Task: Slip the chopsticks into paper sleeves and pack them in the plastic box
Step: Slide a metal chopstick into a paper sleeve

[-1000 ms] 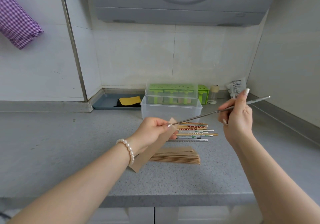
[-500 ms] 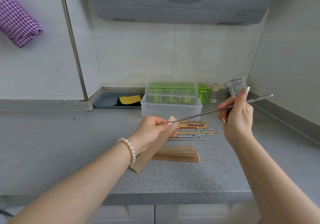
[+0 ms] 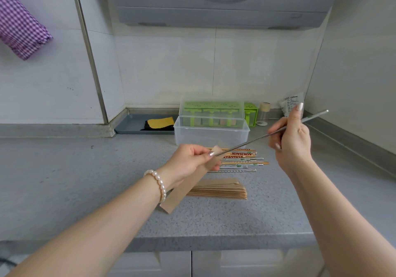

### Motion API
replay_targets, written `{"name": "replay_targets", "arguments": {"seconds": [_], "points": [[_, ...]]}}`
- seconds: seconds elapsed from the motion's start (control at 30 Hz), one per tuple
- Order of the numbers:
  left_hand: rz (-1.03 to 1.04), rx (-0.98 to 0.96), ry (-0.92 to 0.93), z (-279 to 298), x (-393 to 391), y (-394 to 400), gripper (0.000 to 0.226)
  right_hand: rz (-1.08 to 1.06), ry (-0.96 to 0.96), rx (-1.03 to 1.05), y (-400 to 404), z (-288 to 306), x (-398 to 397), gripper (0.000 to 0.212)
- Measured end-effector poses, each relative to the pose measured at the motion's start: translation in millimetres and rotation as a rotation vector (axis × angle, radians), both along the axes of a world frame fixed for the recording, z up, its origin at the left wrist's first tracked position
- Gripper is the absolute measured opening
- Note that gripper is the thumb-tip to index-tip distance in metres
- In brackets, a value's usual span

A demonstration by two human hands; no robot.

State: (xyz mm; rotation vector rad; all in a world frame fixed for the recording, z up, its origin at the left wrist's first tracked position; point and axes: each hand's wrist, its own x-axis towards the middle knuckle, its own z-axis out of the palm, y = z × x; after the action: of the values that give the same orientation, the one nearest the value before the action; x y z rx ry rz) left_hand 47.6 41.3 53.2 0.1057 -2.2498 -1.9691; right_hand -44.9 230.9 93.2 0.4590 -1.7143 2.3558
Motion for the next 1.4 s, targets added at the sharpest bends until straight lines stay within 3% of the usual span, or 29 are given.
{"name": "replay_targets", "arguments": {"seconds": [0.1, 0.2, 0.4, 0.5, 0.57, 0.63, 0.7, 0.77, 0.97, 1.07, 1.17, 1.23, 1.33, 1.4], "points": [[-0.039, -0.124, -0.016, 0.9, 1.1, 0.0, 0.019, 0.091, -0.092, 0.014, 0.5, -1.5, -12.3, 0.066], [-0.037, -0.127, -0.022, 2.7, 0.5, 4.5, 0.018, 0.238, -0.148, 0.141, -3.3, -7.9, -19.1, 0.058], [-0.033, -0.069, -0.025, 2.2, -1.4, 11.1, 0.018, 0.476, -0.288, 0.394, -30.0, -19.3, -12.7, 0.015], [0.005, -0.066, -0.012, 0.2, 1.4, 9.1, 0.019, 0.559, -0.300, 0.434, -40.1, -25.4, -4.6, 0.018], [0.024, -0.054, -0.016, -0.2, 3.9, 4.8, 0.021, 0.535, -0.275, 0.386, -41.4, -24.9, -1.6, 0.030], [0.029, -0.060, -0.024, -0.2, 5.3, -1.0, 0.021, 0.445, -0.243, 0.210, -37.4, -22.6, -6.6, 0.036], [0.029, -0.091, -0.036, 0.6, 6.8, -6.1, 0.020, 0.362, -0.193, 0.034, -30.8, -19.3, -14.5, 0.029], [0.023, -0.089, -0.048, 0.9, 8.1, -8.4, 0.019, 0.294, -0.120, 0.039, -25.7, -17.4, -19.9, 0.021], [0.040, 0.034, -0.086, 3.6, 2.1, -10.5, 0.018, 0.201, 0.092, 0.473, -28.3, -18.1, -16.0, 0.014], [0.050, -0.004, -0.105, 10.3, -1.0, -13.3, 0.017, 0.267, 0.161, 0.665, -33.0, -20.6, -12.2, 0.033], [0.063, 0.013, -0.125, 13.9, -4.7, -18.6, 0.016, 0.395, 0.069, 0.688, -27.6, -20.4, -26.4, 0.053], [0.066, 0.036, -0.148, 15.1, -7.5, -23.1, 0.014, 0.315, -0.015, 0.703, -24.5, -30.1, -43.3, 0.042], [0.057, 0.047, -0.223, 14.2, -9.1, -29.8, 0.016, 0.065, -0.007, 0.954, -25.2, -60.8, -67.0, 0.022], [0.055, 0.038, -0.266, 10.5, -9.7, -35.1, 0.017, 0.048, 0.028, 1.101, -29.8, -78.3, -73.4, 0.017]]}}
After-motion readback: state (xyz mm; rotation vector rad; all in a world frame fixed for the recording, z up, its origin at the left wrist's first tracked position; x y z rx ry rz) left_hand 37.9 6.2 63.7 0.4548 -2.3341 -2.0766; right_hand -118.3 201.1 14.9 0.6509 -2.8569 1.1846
